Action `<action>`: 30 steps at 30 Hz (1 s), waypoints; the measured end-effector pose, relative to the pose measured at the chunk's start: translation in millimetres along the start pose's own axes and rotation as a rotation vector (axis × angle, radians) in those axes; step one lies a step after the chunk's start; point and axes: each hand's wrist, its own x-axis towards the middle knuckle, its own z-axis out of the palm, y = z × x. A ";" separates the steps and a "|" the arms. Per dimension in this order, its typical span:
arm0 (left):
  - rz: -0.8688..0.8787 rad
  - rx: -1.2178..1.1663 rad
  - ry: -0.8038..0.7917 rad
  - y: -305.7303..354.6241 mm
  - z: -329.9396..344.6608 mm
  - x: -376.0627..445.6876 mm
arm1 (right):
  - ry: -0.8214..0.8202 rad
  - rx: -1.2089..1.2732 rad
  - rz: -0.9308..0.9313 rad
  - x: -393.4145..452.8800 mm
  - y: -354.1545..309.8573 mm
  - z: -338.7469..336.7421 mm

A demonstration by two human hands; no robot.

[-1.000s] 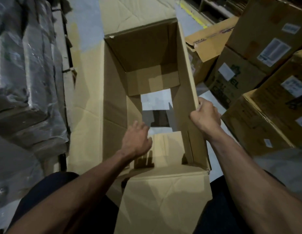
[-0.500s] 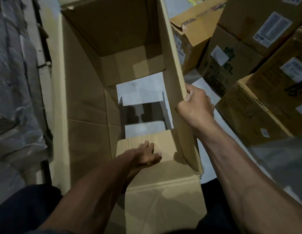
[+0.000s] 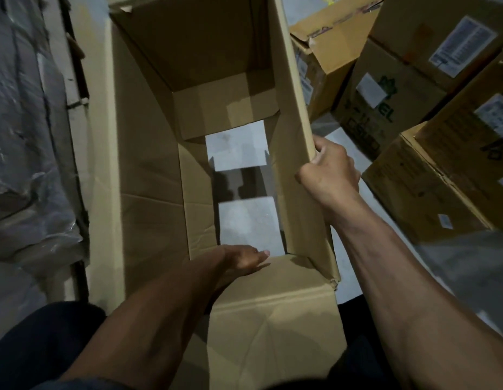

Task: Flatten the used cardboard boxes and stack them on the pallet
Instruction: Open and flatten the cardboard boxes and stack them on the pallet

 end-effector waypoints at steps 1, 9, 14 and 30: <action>0.021 0.043 0.093 2.4 -5.7 -8.7 | 0.002 -0.005 0.004 1.0 -0.3 0.3; 0.068 0.577 0.908 -8.6 -63.3 -87.8 | 0.023 0.017 0.087 2.6 2.9 6.3; -0.179 0.514 1.179 -40.0 -93.1 -131.4 | 0.025 0.058 0.116 -7.1 9.3 6.4; 0.217 -0.448 1.126 -68.5 -80.0 -146.4 | 0.127 0.066 0.149 -9.2 16.8 -5.5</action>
